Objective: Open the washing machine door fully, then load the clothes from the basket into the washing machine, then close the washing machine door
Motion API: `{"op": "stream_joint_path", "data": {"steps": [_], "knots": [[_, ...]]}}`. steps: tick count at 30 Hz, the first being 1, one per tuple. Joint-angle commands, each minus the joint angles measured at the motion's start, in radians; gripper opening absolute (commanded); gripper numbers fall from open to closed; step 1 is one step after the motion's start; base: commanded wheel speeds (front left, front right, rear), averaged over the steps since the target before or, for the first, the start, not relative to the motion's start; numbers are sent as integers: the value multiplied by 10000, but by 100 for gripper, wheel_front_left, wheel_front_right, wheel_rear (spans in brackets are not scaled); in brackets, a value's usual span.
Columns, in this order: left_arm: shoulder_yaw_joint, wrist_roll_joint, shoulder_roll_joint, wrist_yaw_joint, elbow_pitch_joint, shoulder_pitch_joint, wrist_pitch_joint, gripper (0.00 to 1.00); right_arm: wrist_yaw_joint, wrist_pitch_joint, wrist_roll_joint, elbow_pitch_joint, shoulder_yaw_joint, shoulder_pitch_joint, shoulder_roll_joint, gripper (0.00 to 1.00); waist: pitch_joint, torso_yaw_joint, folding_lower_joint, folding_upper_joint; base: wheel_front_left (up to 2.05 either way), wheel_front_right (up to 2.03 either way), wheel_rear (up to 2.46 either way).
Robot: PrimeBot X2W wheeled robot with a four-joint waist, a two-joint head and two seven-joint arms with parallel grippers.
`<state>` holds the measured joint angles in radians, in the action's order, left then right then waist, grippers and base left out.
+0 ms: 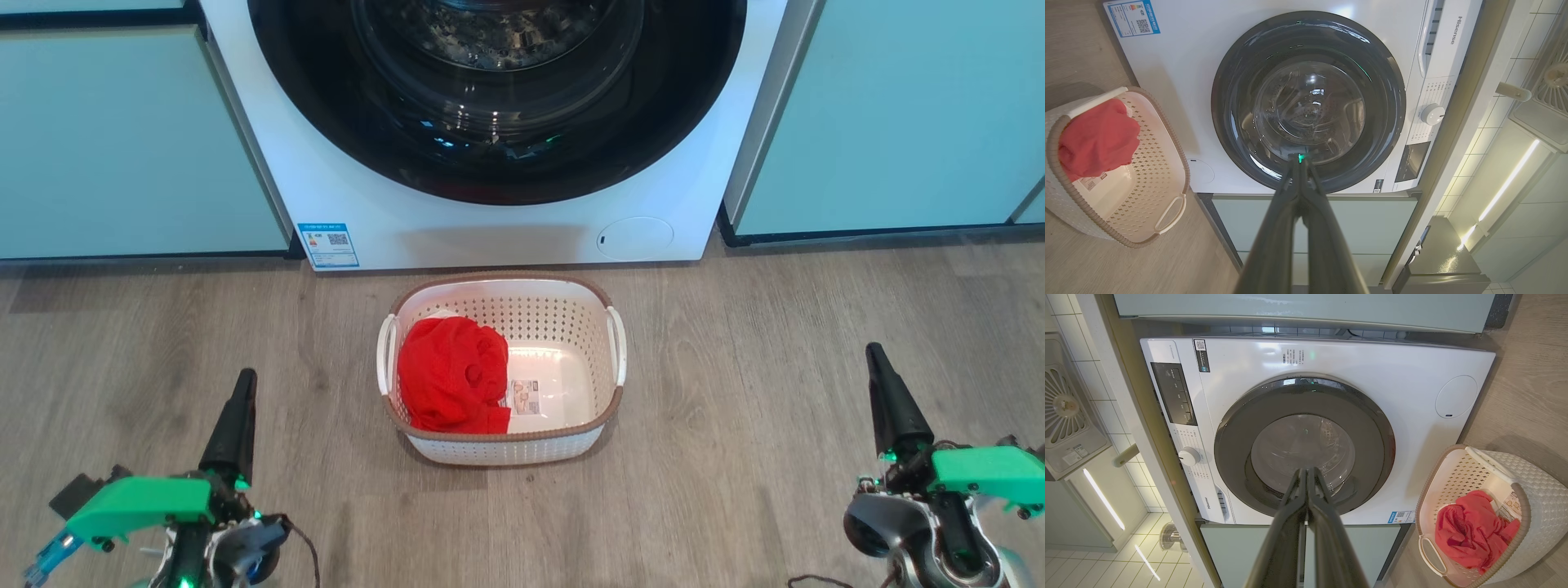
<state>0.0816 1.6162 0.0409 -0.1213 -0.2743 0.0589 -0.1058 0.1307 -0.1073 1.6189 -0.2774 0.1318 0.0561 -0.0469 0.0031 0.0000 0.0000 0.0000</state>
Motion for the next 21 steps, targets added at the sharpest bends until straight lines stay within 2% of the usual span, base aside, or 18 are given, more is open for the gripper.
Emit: {"op": "stream_joint_path", "data": {"steps": [1,17,18,21], "knots": [[317,-71,93,-94,295,490,-71,0,0,-56,-98,326,-185,518,-33,0,0,0,0,0,0,0,0],[317,-71,93,-94,295,490,-71,0,0,-56,-98,326,-185,518,-33,0,0,0,0,0,0,0,0],[1,-1,0,0,2,1,3,100,0,2,-1,2,0,2,0,100,0,0,0,0,0,0,0],[-31,2,-52,15,-426,-201,13,100,0,2,6,-443,-40,-204,42,100,0,0,0,0,0,0,0]]}}
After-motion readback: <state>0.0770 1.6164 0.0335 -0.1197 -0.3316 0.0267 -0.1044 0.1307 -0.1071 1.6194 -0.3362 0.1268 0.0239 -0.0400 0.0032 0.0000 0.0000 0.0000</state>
